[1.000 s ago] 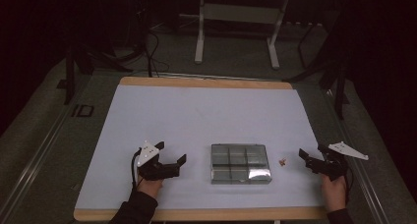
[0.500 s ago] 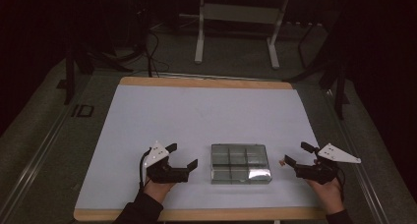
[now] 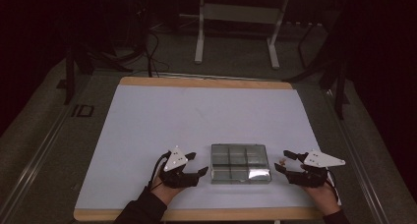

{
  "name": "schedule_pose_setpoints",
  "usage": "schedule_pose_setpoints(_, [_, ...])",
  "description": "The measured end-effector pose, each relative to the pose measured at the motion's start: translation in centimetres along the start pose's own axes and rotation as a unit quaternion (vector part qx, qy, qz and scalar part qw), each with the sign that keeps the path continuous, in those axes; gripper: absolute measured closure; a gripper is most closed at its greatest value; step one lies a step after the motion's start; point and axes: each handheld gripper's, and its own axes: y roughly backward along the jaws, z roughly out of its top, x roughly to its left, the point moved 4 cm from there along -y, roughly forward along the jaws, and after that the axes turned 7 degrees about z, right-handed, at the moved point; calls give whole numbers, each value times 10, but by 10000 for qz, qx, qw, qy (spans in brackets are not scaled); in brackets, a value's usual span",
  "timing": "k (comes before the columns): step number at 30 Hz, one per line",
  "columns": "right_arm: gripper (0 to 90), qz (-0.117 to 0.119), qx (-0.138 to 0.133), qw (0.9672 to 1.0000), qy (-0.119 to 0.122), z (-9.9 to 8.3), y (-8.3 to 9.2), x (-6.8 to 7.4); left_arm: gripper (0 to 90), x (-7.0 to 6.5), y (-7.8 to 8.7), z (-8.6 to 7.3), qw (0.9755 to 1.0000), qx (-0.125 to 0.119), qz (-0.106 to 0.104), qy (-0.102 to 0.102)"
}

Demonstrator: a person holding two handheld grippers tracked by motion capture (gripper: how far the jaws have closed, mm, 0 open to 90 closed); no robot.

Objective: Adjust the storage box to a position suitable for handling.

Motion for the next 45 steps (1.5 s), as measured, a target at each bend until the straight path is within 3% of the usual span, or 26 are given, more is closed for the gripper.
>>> schedule_pose_setpoints(2, [502,124,58,9999,-33,-2,-2,0,484,0,-1,-1,10000,17,-51,15])
schedule_pose_setpoints(8, [675,275,258,9993,24,-8,-8,1,582,-3,-14,-6,9988,451,-170,19])
schedule_pose_setpoints(15, [879,474,546,9973,143,-14,-15,5,772,-6,-18,-8,9979,561,-283,-156])
schedule_pose_setpoints(21, [900,580,684,9958,209,-15,-19,9,898,-11,-19,-7,9970,582,-382,-339])
schedule_pose_setpoints(34, [900,659,738,9948,240,-15,-22,12,900,-15,-22,-6,9952,650,-482,-550])
schedule_pose_setpoints(45, [900,685,724,9948,201,-14,-20,13,900,-15,-20,-5,9950,652,-581,-476])
